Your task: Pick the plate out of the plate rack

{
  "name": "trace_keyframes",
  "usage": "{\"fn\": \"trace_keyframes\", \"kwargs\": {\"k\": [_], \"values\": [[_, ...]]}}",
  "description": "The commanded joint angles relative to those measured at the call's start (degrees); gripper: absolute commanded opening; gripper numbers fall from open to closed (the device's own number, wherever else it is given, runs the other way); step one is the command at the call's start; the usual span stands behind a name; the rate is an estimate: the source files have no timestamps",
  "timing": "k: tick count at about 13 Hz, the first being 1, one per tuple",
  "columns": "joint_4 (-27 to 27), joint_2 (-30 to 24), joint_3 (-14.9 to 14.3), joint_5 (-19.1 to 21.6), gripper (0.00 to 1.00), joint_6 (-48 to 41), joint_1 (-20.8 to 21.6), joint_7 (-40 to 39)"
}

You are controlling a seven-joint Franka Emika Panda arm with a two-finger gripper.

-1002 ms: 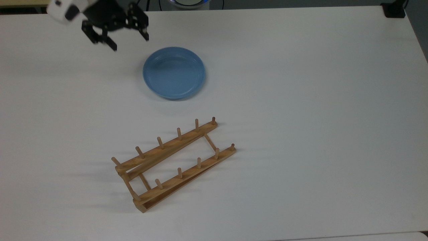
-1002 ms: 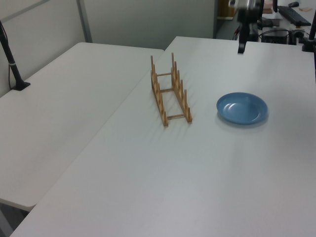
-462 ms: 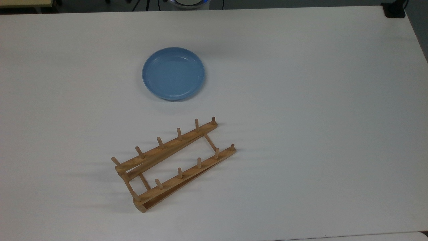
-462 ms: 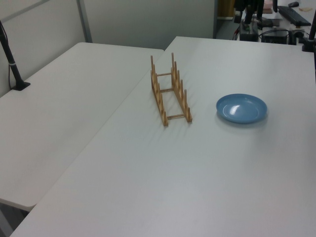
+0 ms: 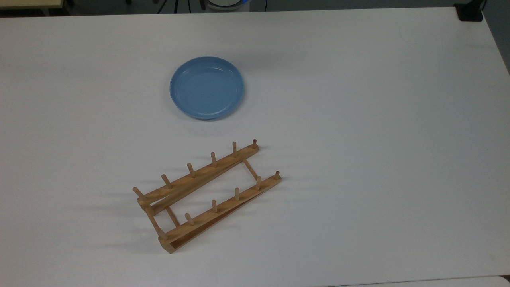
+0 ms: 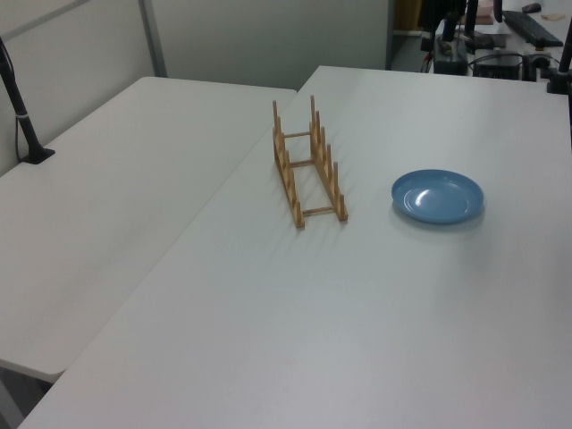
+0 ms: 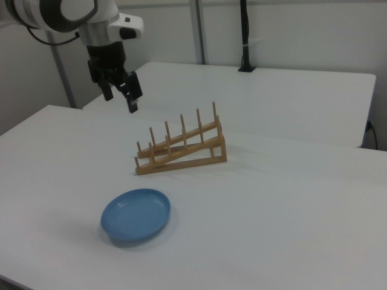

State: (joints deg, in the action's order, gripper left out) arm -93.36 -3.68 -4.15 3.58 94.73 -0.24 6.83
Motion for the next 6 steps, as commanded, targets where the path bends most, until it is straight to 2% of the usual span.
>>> {"fn": "trace_keyframes", "kwargs": {"k": [1,6], "values": [[-0.6,0.08,-0.42,-4.27,1.0,4.58,0.51,-4.2],[-0.68,0.08,0.02,-5.34,1.0,4.5,0.95,-4.1]]}}
